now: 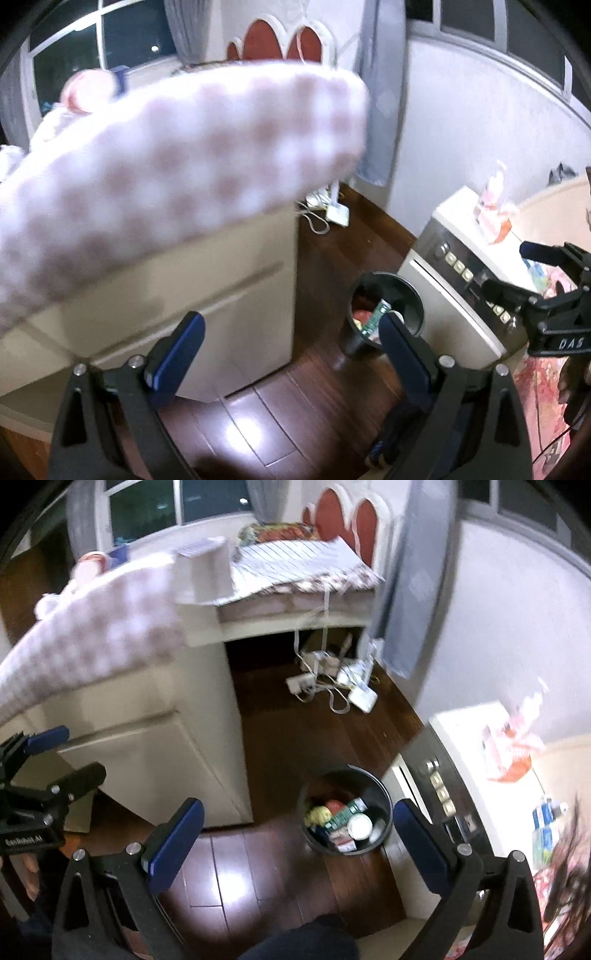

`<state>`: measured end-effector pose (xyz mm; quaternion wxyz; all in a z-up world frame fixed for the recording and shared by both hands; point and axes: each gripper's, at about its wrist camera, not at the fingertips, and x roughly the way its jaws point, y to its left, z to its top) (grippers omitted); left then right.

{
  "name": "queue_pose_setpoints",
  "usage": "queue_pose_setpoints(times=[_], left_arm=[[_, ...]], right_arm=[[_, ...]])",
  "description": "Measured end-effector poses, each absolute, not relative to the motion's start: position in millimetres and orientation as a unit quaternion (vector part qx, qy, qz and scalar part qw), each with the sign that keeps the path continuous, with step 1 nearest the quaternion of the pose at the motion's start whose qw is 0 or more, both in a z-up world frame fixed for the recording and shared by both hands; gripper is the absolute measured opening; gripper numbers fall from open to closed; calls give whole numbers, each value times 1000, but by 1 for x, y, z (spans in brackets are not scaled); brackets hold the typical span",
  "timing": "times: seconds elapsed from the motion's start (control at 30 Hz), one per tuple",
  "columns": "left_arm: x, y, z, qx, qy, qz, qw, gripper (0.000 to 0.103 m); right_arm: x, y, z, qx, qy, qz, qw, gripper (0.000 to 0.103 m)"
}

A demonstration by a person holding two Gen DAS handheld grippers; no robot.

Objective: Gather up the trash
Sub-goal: 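Move both open tools back to the trash on the bed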

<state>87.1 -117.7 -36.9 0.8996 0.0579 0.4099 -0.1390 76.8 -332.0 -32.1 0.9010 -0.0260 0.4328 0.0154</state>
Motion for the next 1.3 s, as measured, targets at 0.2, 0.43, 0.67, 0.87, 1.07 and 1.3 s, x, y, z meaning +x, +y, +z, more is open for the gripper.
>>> queue_pose_setpoints(times=[0.2, 0.43, 0.67, 0.87, 1.07, 1.3], left_arm=[[77, -82, 0, 42, 378, -118, 917, 96], [70, -48, 35, 24, 334, -92, 938, 96], [78, -13, 49, 11, 315, -48, 948, 96], [88, 36, 55, -3, 306, -12, 952, 96], [108, 89, 55, -21, 314, 24, 949, 96], [149, 136, 79, -29, 306, 54, 950, 96]], right_arm=[[75, -288, 5, -43, 405, 48, 912, 103], [79, -253, 46, -27, 365, 85, 927, 103], [96, -216, 83, 3, 310, 133, 941, 103], [125, -171, 100, -22, 312, 145, 939, 103], [163, -132, 122, -39, 296, 165, 940, 103], [235, -85, 140, -63, 302, 191, 932, 103]])
